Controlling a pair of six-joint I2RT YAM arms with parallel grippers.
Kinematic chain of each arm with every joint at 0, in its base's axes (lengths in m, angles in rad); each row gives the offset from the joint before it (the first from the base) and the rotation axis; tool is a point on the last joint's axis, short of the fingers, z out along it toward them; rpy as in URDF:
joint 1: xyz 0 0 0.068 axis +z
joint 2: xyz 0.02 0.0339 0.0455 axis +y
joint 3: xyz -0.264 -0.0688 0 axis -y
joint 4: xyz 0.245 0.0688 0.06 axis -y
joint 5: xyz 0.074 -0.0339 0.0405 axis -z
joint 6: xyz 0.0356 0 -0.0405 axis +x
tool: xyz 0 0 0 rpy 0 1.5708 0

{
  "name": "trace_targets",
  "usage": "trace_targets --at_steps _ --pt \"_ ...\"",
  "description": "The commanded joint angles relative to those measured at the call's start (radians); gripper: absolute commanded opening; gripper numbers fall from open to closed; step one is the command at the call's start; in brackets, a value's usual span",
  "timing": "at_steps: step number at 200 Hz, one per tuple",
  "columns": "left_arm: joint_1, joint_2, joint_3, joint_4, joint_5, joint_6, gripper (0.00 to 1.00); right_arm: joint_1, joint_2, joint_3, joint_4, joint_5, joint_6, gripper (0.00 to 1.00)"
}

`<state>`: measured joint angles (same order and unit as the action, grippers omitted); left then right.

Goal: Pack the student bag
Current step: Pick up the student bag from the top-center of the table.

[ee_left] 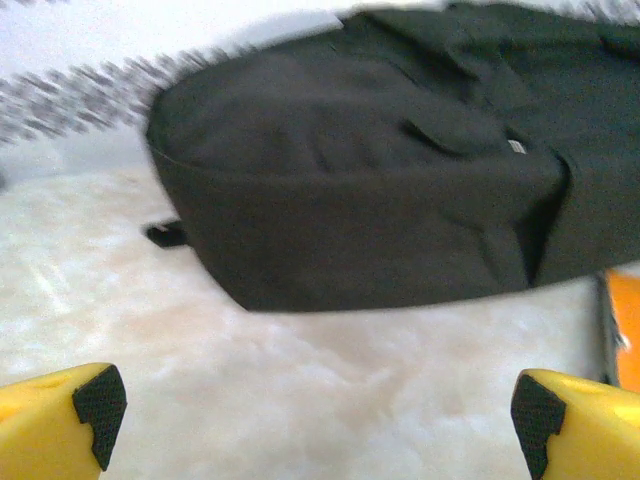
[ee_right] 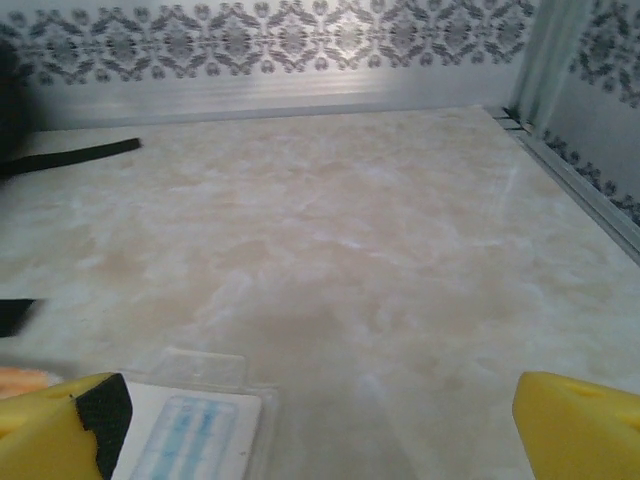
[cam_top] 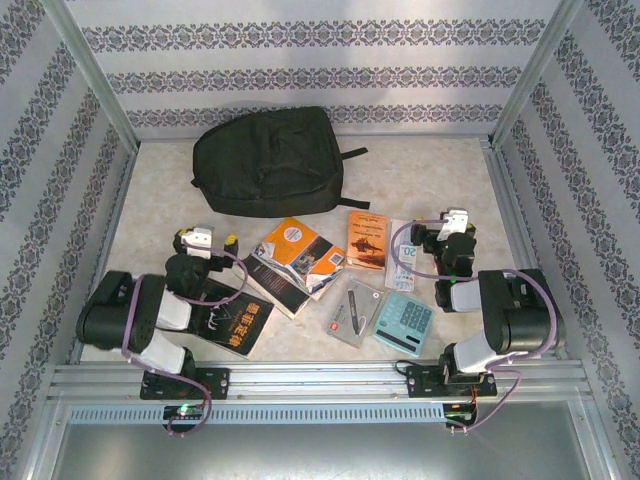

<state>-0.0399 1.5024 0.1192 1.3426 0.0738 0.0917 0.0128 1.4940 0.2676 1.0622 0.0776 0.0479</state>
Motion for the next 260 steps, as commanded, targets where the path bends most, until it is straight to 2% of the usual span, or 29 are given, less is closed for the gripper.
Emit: trace_targets --at_steps 1,18,34,49,59,65,84,98,114,120,131,140,145,157,165,184,202,221,236,260 --pt "-0.007 -0.214 -0.020 -0.104 -0.151 -0.058 1.00 0.095 -0.143 0.002 -0.077 0.049 -0.105 0.98" --pt "-0.007 -0.379 0.030 -0.211 -0.151 -0.109 1.00 0.168 -0.265 0.024 -0.184 0.076 -0.169 0.98" --pt "-0.008 -0.420 0.124 -0.271 -0.175 -0.245 1.00 0.215 -0.328 0.061 -0.213 0.051 -0.080 0.98" --pt "-0.009 -0.439 0.205 -0.341 -0.048 -0.295 1.00 0.314 -0.380 0.116 -0.273 0.082 -0.050 0.98" --pt "-0.014 -0.463 0.266 -0.442 0.092 -0.297 1.00 0.386 -0.415 0.162 -0.356 0.096 -0.040 0.98" --pt "-0.030 -0.475 0.311 -0.526 0.123 -0.299 1.00 0.429 -0.440 0.196 -0.424 0.103 -0.034 0.98" --pt "-0.134 -0.503 0.461 -0.917 -0.081 -0.383 1.00 0.534 -0.503 0.321 -0.686 0.109 0.036 0.98" --pt "-0.204 -0.492 0.610 -1.216 -0.241 -0.436 1.00 0.618 -0.520 0.457 -0.952 0.193 0.057 0.98" --pt "-0.229 -0.426 0.820 -1.577 -0.292 -0.509 1.00 0.730 -0.518 0.610 -1.219 0.323 0.044 0.98" --pt "-0.223 -0.384 0.917 -1.725 -0.307 -0.554 1.00 0.746 -0.523 0.659 -1.306 0.316 0.054 0.98" --pt "-0.214 -0.315 1.061 -1.934 -0.330 -0.592 1.00 0.743 -0.560 0.769 -1.572 0.276 0.150 0.98" --pt "-0.207 -0.266 1.142 -2.043 -0.399 -0.675 1.00 0.737 -0.607 0.760 -1.584 0.363 0.248 0.98" --pt "-0.193 -0.247 1.164 -2.050 -0.381 -0.667 1.00 0.704 -0.635 0.749 -1.589 0.344 0.325 0.98" --pt "-0.157 -0.220 1.154 -1.965 -0.284 -0.645 1.00 0.563 -0.696 0.695 -1.514 0.090 0.407 0.98" --pt "-0.138 -0.212 1.130 -1.902 -0.253 -0.670 1.00 0.474 -0.709 0.673 -1.482 0.008 0.496 0.98" --pt "-0.082 -0.188 1.076 -1.798 -0.221 -0.766 0.99 0.365 -0.610 0.782 -1.659 -0.128 0.553 0.98" --pt "-0.021 -0.120 1.081 -1.793 -0.177 -0.833 1.00 0.380 -0.474 0.910 -1.865 -0.178 0.517 0.98" --pt "-0.007 -0.002 1.174 -1.842 -0.211 -0.728 1.00 0.411 -0.391 0.968 -2.030 -0.138 0.491 0.98" --pt "0.006 0.102 1.254 -1.859 -0.193 -0.643 1.00 0.407 -0.383 0.934 -2.042 -0.168 0.505 0.98" --pt "0.066 0.218 1.294 -1.799 -0.106 -0.647 1.00 0.357 -0.395 0.853 -1.992 -0.292 0.584 0.98"
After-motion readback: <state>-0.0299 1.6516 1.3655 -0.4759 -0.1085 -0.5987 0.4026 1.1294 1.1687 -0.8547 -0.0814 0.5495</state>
